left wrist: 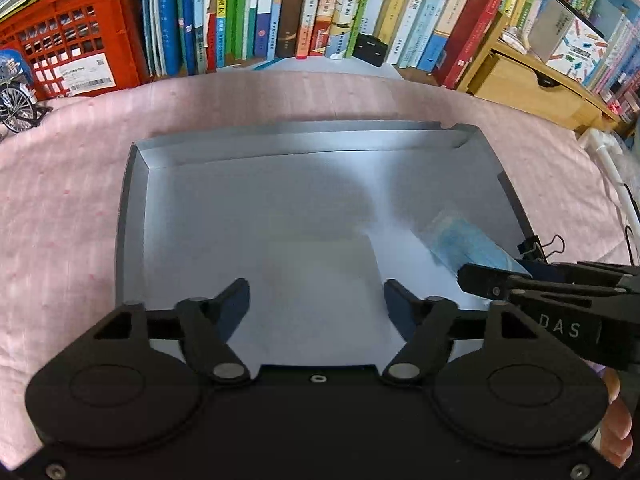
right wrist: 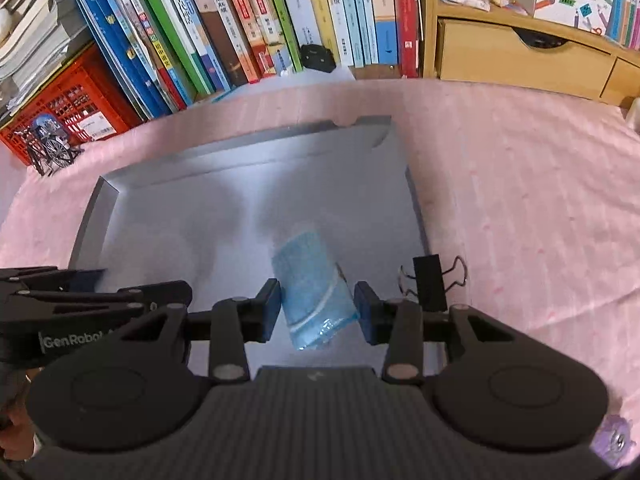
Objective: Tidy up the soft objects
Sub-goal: 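Carry foam block and mask into the white tray, opening both tools to release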
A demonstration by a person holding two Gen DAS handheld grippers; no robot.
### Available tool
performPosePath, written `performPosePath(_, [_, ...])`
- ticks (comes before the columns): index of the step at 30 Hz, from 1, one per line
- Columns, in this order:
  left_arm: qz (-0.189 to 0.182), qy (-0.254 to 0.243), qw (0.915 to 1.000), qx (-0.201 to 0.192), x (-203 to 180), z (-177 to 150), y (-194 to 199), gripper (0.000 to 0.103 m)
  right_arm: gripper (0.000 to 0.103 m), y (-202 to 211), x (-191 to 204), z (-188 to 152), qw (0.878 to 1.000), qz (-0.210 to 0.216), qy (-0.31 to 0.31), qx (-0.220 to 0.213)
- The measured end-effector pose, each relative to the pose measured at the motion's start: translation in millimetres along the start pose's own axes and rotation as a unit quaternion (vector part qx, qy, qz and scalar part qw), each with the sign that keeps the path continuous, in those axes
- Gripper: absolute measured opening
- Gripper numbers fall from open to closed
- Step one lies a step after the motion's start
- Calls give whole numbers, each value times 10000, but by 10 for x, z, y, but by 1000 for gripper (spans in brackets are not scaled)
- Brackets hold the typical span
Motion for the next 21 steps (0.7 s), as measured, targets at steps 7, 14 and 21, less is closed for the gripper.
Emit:
performPosePath(7, [-180,234,9996,48,59,21,61,83,71,58,-39,-2,10000,8,-70,-65])
performPosePath(14, [-231,67,9993,-290,25,-40,351,84,80,266,-8,-3,9995,120,-23,-277])
performPosePath(21, [-182,-100,9972,-714,-36,-169,714,86,83,559,16,-79,9980,222,44,-588])
Point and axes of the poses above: each gripper's, at about its wrist camera, not at the fingertips, and y roughly against the way its jaws point, x to its left, z to its top, the point moved 1 cm from there along -y, roughly the way its jaws point, and after that the axes turned 2 degrees about y, right-handed, at the moved point
